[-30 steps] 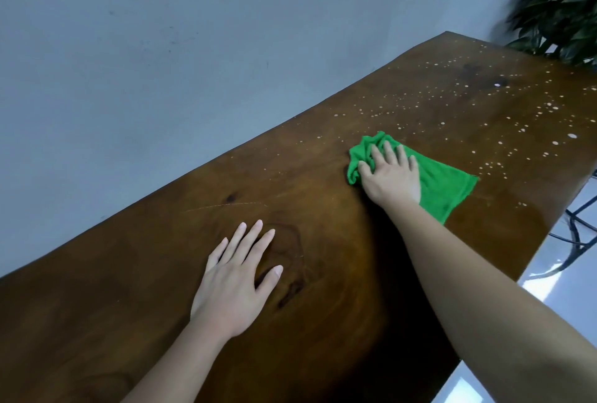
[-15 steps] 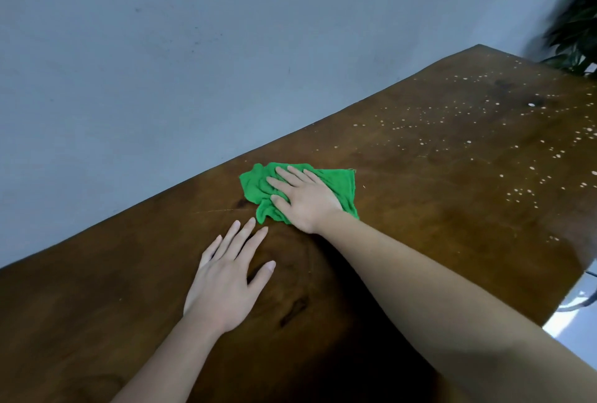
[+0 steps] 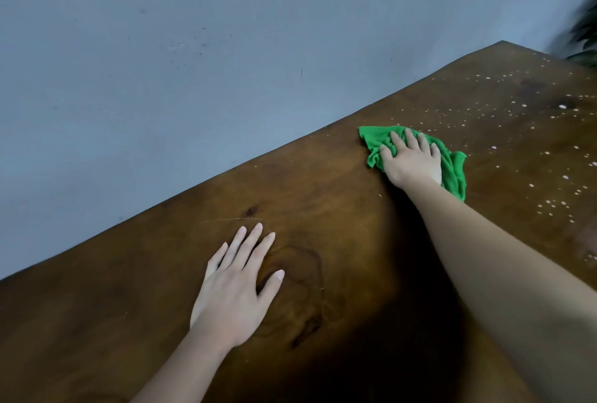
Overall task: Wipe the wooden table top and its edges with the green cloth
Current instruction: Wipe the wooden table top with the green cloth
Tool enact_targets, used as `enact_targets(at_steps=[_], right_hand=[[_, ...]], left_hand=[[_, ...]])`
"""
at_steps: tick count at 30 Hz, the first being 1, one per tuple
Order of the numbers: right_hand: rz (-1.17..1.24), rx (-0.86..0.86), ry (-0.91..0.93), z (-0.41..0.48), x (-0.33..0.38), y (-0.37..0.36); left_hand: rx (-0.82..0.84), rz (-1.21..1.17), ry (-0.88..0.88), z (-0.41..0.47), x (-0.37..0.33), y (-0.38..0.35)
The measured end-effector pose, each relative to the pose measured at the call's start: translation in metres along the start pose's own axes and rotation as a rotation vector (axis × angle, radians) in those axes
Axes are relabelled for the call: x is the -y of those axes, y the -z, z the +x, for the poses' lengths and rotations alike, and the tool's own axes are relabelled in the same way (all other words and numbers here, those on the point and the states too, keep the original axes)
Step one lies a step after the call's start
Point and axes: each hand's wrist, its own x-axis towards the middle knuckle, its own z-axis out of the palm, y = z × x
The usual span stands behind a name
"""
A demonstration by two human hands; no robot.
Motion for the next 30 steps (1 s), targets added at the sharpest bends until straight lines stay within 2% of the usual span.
enact_targets(at_steps=[2,5,9,12,15,18,23,30], right_hand=[[-0.001,0.008,-0.025,0.002,0.02,-0.002],[-0.039,0.034,0.071,-0.001,0.064,-0.011],[-0.055,0.091,0.294,-0.022,0.143,-0.032],[-0.073,0.158,0.527,-0.051,0.195,-0.047],[-0.105,0.204,0.735,-0.068,0.209,-0.055],[-0.096,0.234,0.838,-0.07,0.189,-0.051],[-0.03,0.216,0.794,-0.071,0.126,-0.035],[-0.007,0.105,0.445,-0.061,-0.007,-0.004]], left_hand=[[-0.01,-0.002,0.004,0.001,0.0,0.0],[-0.005,0.019,-0.001,0.001,0.001,0.001],[-0.011,0.032,0.001,0.001,0.001,0.0],[-0.009,0.04,0.006,-0.001,0.0,0.0],[0.002,0.033,0.022,0.0,0.0,0.001],[0.006,0.031,0.037,0.002,-0.002,0.001],[0.014,0.041,0.04,0.002,-0.003,0.004],[0.026,0.037,0.034,0.001,-0.004,0.008]])
